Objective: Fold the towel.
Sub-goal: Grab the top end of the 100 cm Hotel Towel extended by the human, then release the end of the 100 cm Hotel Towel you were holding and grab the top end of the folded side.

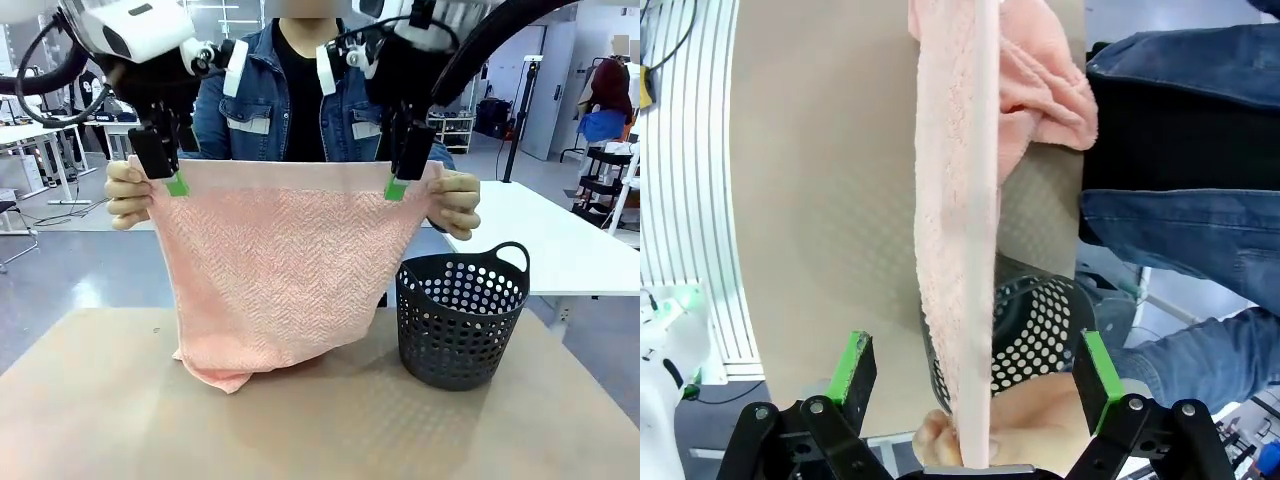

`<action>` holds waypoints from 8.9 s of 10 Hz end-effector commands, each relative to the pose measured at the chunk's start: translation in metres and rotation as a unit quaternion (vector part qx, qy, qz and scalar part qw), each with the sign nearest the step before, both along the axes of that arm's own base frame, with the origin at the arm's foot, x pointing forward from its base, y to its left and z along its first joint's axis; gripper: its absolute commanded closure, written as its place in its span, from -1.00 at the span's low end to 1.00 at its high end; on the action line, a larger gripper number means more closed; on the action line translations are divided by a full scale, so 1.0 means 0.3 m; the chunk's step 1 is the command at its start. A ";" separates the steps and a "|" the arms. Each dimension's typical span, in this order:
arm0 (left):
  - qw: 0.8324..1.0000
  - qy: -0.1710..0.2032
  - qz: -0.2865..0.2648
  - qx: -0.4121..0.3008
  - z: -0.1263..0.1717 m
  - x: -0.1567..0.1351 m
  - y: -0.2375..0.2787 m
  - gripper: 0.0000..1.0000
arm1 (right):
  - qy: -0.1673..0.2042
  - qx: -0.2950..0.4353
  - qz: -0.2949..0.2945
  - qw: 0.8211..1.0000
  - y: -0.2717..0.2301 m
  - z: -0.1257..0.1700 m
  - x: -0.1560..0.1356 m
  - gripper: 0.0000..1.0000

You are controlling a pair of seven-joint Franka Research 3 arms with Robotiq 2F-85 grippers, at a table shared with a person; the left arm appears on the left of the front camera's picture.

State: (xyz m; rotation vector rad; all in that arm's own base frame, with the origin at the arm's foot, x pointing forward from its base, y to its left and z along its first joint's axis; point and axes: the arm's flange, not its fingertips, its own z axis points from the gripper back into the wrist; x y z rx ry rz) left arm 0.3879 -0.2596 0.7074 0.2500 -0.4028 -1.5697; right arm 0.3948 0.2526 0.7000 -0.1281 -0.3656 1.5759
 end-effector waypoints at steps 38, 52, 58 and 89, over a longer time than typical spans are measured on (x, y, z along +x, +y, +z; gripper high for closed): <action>0.999 0.039 0.006 0.005 -0.063 0.020 0.004 1.00 | 0.022 -0.002 -0.022 1.000 -0.011 -0.037 0.013 1.00; 0.999 0.039 0.006 0.005 -0.063 0.020 0.004 1.00 | 0.022 -0.002 -0.022 1.000 -0.011 -0.037 0.013 1.00; 0.999 0.039 0.006 0.005 -0.063 0.020 0.004 1.00 | 0.022 -0.002 -0.022 1.000 -0.011 -0.037 0.013 1.00; 1.000 0.016 0.010 0.012 -0.059 -0.007 -0.002 -0.47 | 0.009 0.004 -0.038 0.999 -0.026 -0.036 0.001 -0.50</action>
